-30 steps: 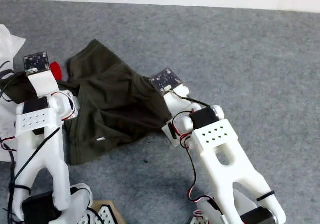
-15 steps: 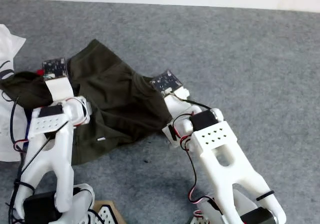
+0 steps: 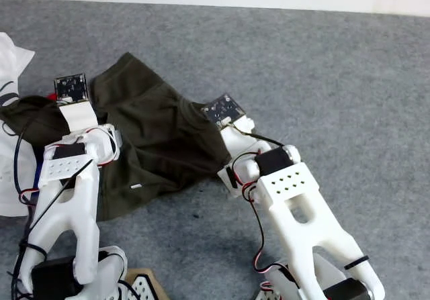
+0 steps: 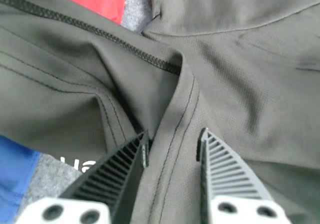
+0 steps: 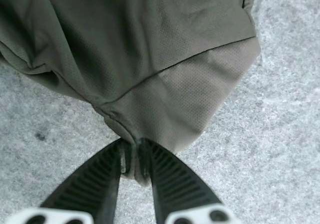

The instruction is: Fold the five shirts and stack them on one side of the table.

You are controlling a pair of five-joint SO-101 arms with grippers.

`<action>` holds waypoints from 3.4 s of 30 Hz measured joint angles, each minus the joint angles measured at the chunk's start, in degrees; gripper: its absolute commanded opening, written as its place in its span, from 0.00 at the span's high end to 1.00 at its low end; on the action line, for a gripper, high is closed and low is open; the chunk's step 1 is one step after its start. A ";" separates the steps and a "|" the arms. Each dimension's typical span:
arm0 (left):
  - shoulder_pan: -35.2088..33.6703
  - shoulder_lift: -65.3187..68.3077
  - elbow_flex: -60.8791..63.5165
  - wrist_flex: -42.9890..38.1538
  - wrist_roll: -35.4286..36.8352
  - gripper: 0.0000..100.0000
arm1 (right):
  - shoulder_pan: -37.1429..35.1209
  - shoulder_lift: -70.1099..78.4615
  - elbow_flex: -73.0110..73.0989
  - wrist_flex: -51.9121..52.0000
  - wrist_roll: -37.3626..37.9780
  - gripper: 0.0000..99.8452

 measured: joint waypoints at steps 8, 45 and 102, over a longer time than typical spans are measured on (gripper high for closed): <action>0.00 2.55 -3.43 1.49 0.26 0.84 | 0.00 0.00 0.00 0.00 0.00 0.99; -6.95 -1.32 -6.95 36.75 1.85 0.84 | 0.00 -0.18 2.02 -2.90 0.00 0.99; -1.67 0.00 -45.01 40.70 3.78 0.99 | 13.54 -15.56 -8.97 -0.88 0.44 0.99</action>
